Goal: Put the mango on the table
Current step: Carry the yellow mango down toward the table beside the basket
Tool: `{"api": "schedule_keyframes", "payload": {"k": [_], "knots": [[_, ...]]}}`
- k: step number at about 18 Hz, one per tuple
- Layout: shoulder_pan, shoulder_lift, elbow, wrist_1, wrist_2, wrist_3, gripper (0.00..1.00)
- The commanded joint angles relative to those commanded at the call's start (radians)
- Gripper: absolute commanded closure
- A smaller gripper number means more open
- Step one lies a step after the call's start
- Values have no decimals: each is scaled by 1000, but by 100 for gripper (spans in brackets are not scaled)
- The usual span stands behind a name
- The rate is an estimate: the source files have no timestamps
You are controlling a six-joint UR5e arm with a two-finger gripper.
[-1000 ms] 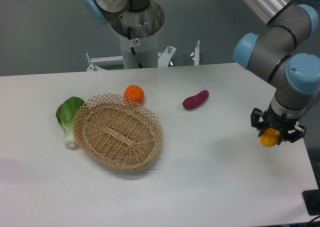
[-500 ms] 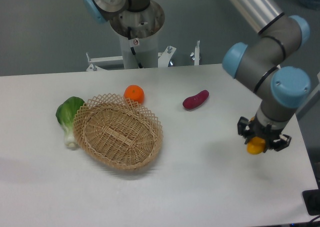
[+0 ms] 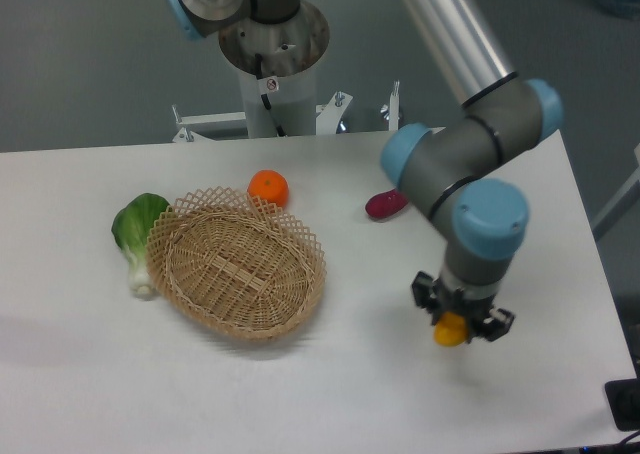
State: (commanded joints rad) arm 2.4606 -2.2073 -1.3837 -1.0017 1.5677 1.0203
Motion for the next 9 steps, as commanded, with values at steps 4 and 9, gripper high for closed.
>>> {"api": "schedule_keyframes", "payload": {"k": [4, 9], "knots": [[-51, -28, 14, 12, 0, -52, 64], [-115, -71, 67, 17, -5, -127, 60]]}}
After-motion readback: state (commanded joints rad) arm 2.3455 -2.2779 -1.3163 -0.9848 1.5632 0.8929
